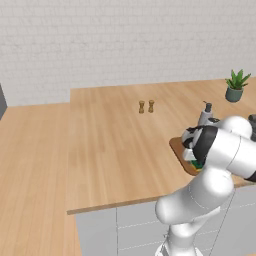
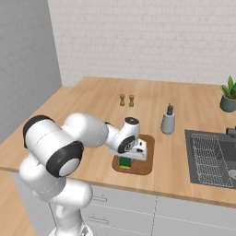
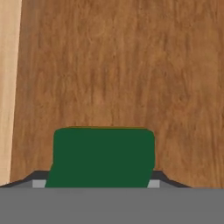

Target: Pick up the sponge from the counter and clean the cutting board by briefly scrubbing or pressing down on the cutting board. Once finished, release the sponge.

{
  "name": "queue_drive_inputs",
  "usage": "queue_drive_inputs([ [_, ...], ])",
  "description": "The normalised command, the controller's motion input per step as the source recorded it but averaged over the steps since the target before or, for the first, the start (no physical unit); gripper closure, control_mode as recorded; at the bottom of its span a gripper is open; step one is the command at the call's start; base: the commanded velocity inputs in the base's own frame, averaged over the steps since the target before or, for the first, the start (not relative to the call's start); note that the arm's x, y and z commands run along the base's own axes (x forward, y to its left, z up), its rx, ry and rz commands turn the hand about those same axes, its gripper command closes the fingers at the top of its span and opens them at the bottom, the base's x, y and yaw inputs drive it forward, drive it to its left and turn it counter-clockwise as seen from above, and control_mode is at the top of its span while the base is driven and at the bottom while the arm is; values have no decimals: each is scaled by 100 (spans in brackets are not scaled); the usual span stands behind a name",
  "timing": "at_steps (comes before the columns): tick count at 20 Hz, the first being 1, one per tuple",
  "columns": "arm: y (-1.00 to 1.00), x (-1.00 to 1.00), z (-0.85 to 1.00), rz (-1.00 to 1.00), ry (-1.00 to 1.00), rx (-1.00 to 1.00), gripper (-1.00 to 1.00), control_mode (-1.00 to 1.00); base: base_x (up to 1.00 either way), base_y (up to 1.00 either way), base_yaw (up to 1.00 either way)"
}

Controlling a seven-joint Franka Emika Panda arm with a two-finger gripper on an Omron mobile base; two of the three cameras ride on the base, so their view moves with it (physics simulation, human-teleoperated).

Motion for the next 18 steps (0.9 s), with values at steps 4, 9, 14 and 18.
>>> queue_drive_inputs([
  [4, 30, 13, -15, 0, -8, 0, 100, -100, 0, 0, 0],
  [9, 14, -19, -21, 0, -5, 2, 100, -100, 0, 0, 0],
  [14, 31, -48, -29, 0, -3, 3, 100, -100, 0, 0, 0],
  [18, 39, -34, -18, -4, 0, 2, 100, -100, 0, 0, 0],
])
